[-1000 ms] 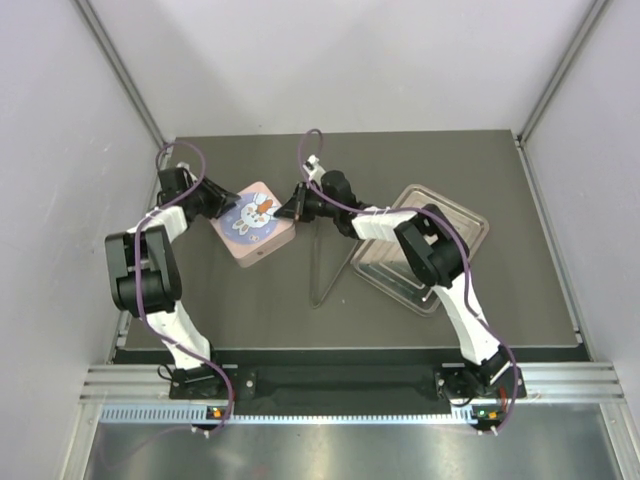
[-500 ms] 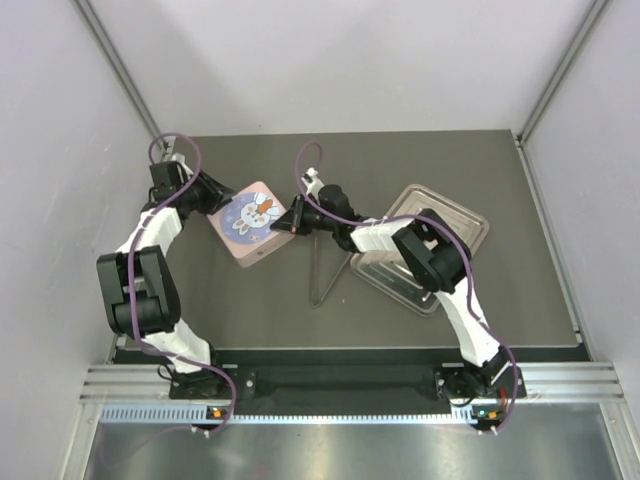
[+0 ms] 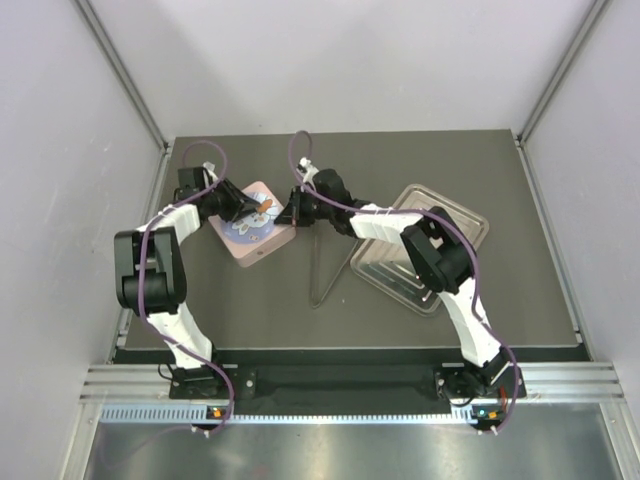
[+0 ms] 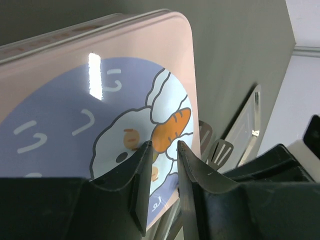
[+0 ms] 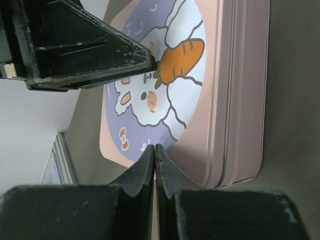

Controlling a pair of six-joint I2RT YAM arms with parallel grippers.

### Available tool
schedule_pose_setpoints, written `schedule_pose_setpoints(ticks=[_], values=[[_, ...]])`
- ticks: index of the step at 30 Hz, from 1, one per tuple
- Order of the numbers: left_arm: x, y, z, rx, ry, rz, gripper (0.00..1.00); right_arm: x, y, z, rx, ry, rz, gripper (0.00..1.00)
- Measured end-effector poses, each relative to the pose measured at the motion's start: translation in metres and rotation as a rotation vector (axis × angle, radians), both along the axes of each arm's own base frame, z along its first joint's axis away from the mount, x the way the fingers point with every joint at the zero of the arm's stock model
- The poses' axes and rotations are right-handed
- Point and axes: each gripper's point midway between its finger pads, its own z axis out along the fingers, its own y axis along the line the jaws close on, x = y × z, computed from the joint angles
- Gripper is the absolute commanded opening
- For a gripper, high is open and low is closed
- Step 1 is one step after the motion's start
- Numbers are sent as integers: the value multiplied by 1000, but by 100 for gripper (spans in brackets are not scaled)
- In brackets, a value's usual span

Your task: Pack the chocolate

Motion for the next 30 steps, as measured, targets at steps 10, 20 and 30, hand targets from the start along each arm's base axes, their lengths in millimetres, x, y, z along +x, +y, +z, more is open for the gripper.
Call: schedule_pose_setpoints(ticks=[10,20,30], values=[[5,-9,2,6,-35,-22,32,4,16,53,81,-43,90,0],[5,-14,-2,2,-29,-31,32,18,-19,-14,35,87,-24,0],[8,-12,7,22,-7,-26,32,29,-28,-8,0,51,-45,0]])
